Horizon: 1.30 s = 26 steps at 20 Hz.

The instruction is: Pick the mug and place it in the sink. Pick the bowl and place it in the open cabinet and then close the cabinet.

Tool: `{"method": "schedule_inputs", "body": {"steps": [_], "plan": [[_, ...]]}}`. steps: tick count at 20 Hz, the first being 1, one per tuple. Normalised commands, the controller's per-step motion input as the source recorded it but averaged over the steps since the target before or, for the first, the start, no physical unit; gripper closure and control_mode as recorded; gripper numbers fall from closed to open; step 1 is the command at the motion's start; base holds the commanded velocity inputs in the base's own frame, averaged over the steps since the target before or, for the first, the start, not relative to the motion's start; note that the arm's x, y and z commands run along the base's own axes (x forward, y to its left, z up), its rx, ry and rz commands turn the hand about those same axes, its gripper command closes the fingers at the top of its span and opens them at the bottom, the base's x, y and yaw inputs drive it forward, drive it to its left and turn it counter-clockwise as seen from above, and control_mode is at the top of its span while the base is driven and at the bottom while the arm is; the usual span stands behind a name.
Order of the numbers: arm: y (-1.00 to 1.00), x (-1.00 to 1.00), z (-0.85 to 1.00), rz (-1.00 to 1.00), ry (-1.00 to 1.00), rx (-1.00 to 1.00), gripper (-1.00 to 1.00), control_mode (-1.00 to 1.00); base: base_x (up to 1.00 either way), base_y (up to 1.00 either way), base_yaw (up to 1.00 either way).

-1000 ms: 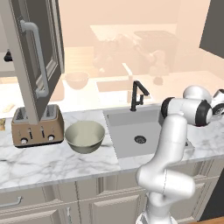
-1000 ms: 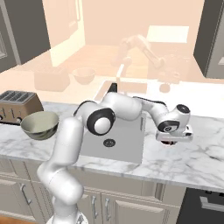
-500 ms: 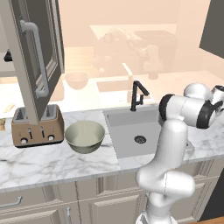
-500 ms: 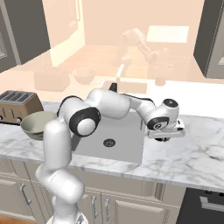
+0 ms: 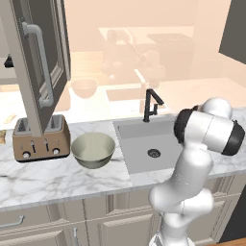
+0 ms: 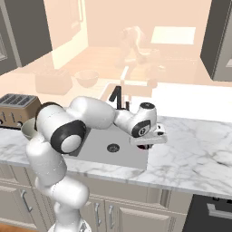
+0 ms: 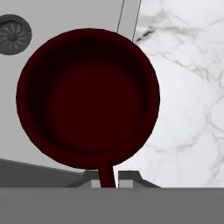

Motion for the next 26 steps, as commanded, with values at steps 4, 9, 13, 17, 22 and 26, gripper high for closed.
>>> {"method": "schedule_inputs", "body": {"steps": [4,9,13,17,22,26], "plan": [[0.79,0.07,0.02,-0.05,0.02,0.0,1.0,-1.0,0.0,0.0,0.0],[0.45,0.23,0.0,-0.09,-0.01,0.0,1.0,-1.0,0.0,0.0,0.0],[0.03,0.42,-0.12,-0.01,-0.02,0.01,1.0,-1.0,0.0,0.0,0.0],[0.0,0.55,-0.21,0.0,-0.03,0.0,1.0,-1.0,0.0,0.0,0.0],[0.05,0.39,-0.18,0.0,-0.02,0.0,1.0,-1.0,0.0,0.0,0.0],[0.23,0.11,-0.09,0.0,0.0,0.01,1.0,-1.0,0.0,0.0,0.0]]}}
